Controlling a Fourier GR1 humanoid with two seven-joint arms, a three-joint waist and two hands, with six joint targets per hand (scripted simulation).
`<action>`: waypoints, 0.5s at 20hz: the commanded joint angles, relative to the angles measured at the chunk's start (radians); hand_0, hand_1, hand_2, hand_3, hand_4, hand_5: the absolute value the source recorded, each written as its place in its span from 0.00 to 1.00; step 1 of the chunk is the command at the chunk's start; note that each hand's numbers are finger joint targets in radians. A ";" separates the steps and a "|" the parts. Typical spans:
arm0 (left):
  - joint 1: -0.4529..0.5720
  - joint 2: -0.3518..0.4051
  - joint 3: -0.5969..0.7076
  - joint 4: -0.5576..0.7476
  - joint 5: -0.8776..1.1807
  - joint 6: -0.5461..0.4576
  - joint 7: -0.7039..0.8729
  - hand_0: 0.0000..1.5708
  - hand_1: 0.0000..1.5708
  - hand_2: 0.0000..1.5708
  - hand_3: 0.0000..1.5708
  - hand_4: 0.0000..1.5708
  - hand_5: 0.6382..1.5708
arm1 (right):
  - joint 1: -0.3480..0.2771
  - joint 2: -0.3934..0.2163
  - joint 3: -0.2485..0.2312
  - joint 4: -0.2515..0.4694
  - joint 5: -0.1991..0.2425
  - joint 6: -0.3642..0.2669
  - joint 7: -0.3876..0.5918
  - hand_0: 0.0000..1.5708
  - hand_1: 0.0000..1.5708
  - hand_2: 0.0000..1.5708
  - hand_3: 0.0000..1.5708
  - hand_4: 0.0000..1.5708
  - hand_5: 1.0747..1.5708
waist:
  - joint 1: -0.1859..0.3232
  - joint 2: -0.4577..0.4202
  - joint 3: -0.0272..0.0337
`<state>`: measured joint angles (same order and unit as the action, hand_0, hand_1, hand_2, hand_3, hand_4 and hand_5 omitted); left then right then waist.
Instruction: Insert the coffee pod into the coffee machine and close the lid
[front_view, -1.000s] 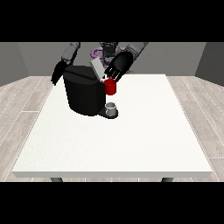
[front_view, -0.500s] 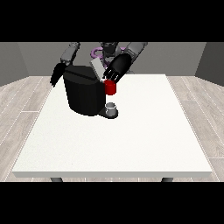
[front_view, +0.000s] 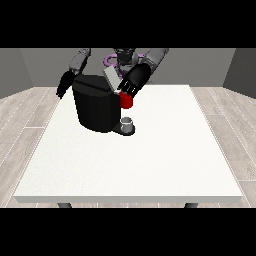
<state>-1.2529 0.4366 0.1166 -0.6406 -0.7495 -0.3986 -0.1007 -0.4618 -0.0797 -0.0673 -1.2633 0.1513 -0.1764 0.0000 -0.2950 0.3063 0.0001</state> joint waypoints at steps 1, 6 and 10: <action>-0.039 -0.027 -0.001 -0.006 -0.009 0.027 0.026 0.77 0.77 0.79 0.76 0.23 1.00 | -0.046 -0.022 -0.014 0.026 -0.001 0.009 0.025 0.00 0.00 0.00 0.00 0.00 1.00 | -0.001 0.019 0.0003; -0.019 0.042 0.021 0.013 -0.006 0.032 -0.043 0.77 0.77 0.78 0.75 0.23 1.00 | 0.030 0.019 0.037 -0.016 0.039 -0.024 -0.022 0.00 0.00 0.00 0.00 0.00 1.00 | -0.008 0.018 0.0001; -0.038 0.073 0.017 0.032 -0.025 0.024 -0.046 0.81 0.81 0.81 0.75 0.11 1.00 | 0.011 0.030 0.042 -0.035 0.038 -0.033 0.028 0.00 0.00 0.00 0.00 0.00 1.00 | -0.026 0.009 -0.0002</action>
<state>-1.2747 0.4532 0.1232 -0.6319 -0.7658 -0.3621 -0.1210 -0.4560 -0.0658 -0.0527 -1.2651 0.1705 -0.1974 -0.0019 -0.3019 0.3159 0.0003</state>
